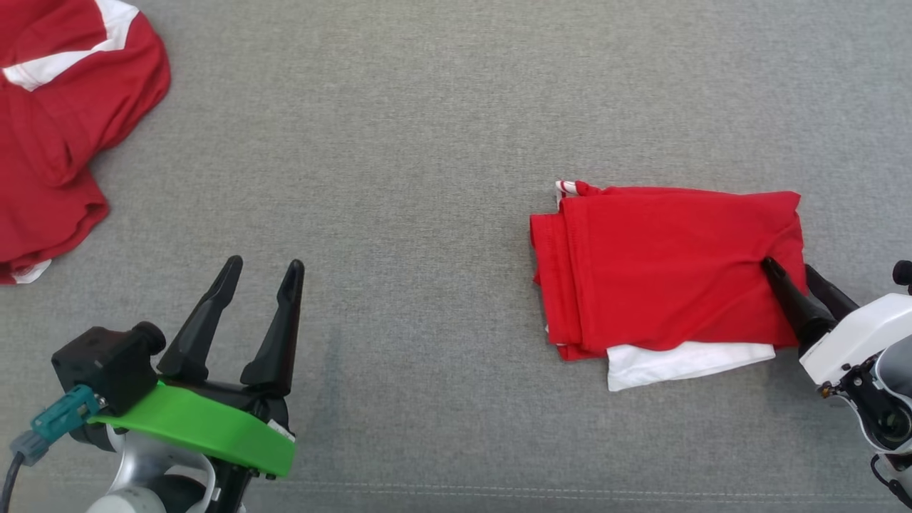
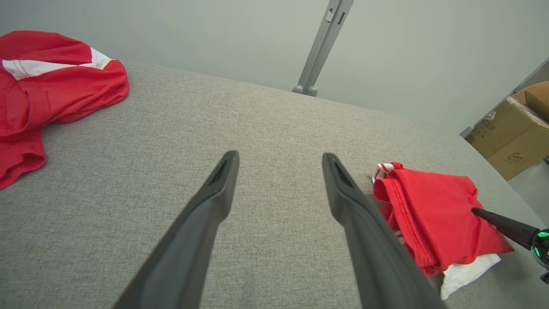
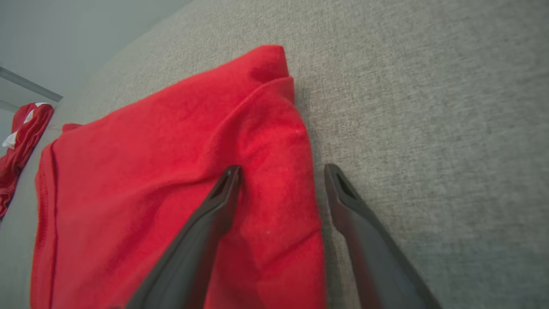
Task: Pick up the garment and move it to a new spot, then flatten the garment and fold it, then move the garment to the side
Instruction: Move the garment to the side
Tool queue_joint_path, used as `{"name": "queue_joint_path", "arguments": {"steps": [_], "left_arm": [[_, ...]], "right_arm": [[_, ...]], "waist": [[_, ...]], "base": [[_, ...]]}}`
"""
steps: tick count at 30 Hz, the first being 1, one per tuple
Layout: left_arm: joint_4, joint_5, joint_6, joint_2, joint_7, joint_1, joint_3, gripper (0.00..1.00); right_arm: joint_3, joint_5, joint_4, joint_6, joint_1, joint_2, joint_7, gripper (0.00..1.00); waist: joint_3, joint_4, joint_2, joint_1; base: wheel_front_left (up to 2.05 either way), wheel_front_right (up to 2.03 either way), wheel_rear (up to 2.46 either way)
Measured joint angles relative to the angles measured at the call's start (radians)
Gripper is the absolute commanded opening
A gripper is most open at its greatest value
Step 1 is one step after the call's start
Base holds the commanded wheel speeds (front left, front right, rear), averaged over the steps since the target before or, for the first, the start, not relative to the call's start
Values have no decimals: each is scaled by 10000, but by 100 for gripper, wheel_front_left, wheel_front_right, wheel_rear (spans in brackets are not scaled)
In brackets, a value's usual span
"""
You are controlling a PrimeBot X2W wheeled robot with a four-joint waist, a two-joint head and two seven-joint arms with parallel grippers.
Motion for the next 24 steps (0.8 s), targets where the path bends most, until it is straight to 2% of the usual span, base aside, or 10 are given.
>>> {"name": "queue_joint_path", "arguments": {"steps": [2,3,4,5,7,10,11,14,20,24], "left_arm": [[59,90,-42,-8,-63,-9,-29,100],[102,109,-79,-12,-65,-9,-59,100],[151,111,-81,-33,-94,-9,-90,100],[194,111,-81,-67,-151,-9,-105,100],[217,113,-81,-105,-155,-9,-111,100],[238,123,-84,-140,-244,-10,-144,100],[238,123,-84,-140,-244,-10,-144,100],[236,130,-84,-211,-334,-12,-151,100],[174,437,-84,-222,-489,-106,-167,100],[8,449,-84,-297,-637,-356,-128,100]], "right_arm": [[-52,219,12,174,-1,69,33,100],[-79,316,0,280,-3,123,36,60],[-104,412,-35,374,-10,163,59,25],[-107,500,-75,485,-32,176,153,0],[-33,499,-180,654,-214,88,405,0],[-52,314,-259,654,-777,-508,757,0],[-52,314,-259,654,-777,-508,757,0],[-360,-23,-173,602,-1490,-1398,1101,0],[-892,-796,474,4,-2536,-3269,1825,0],[-1254,-769,965,-240,-2668,-3808,1987,0]], "waist": [[13,116,0,0],[20,177,0,0],[26,239,0,0],[34,300,0,0],[59,421,0,0],[128,582,0,0],[128,582,0,0],[232,723,0,0],[574,927,0,0],[847,1051,0,0]], "base": [[0,0,0],[0,0,0],[0,0,0],[0,0,0],[0,0,0],[0,0,0],[0,0,0],[0,0,0],[0,0,0],[0,0,0]]}}
